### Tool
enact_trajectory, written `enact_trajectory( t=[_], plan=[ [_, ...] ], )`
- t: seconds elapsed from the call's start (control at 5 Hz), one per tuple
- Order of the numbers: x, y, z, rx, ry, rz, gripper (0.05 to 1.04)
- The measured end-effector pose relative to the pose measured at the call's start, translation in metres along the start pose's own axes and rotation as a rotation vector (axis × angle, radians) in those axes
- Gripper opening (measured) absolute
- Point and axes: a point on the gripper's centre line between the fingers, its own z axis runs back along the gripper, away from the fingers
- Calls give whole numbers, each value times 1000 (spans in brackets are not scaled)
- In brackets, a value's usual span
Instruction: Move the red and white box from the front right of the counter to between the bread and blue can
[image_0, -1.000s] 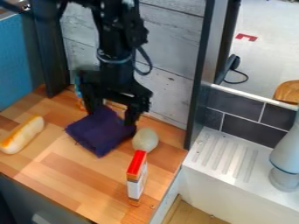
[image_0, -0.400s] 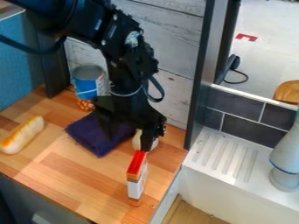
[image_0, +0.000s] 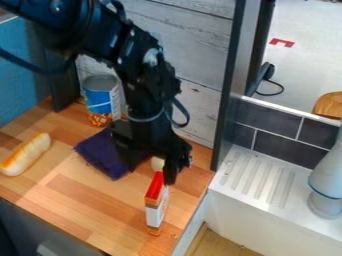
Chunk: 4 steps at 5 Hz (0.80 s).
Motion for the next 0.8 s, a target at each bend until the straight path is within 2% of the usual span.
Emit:
enact_trajectory(
  t=[0.6,0.8],
  plan=[
    [-10,-3,-34,2,91,-9,1001],
    [-13,-4,-44,-2,112,12,963]
  ],
)
